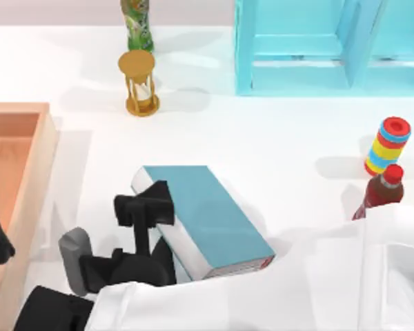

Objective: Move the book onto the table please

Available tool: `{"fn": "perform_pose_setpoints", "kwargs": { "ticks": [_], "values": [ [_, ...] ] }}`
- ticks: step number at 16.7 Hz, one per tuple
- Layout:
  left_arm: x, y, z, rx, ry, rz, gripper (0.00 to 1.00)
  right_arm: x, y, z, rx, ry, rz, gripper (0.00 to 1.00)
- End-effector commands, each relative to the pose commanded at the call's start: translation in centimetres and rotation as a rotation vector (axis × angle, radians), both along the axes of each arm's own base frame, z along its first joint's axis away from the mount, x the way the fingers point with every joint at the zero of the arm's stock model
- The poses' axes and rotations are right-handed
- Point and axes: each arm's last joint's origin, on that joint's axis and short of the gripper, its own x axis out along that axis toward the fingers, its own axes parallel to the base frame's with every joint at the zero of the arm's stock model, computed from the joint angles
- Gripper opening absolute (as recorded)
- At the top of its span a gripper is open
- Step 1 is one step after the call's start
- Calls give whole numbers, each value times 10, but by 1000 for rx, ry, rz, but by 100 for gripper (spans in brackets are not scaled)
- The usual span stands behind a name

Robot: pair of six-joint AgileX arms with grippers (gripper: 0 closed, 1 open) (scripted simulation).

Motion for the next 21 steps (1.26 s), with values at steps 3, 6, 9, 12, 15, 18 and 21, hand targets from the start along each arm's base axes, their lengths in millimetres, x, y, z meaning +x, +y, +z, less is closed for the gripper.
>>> {"fn": "perform_pose_setpoints", "kwargs": {
  "ticks": [3,6,9,12,15,18,21],
  "values": [
    [0,0,0,0,0,0,100,-36,9,-8,-2,19,60,100],
    [0,0,0,0,0,0,100,-88,14,-16,4,34,125,100],
    [0,0,0,0,0,0,100,-133,12,-16,5,35,159,100],
    [0,0,0,0,0,0,100,-157,6,-9,6,25,144,100],
    [0,0,0,0,0,0,100,-160,2,1,2,11,85,100],
    [0,0,0,0,0,0,100,-150,0,9,1,0,18,100],
    [0,0,0,0,0,0,100,-145,0,12,1,-4,-10,100]
  ]
}}
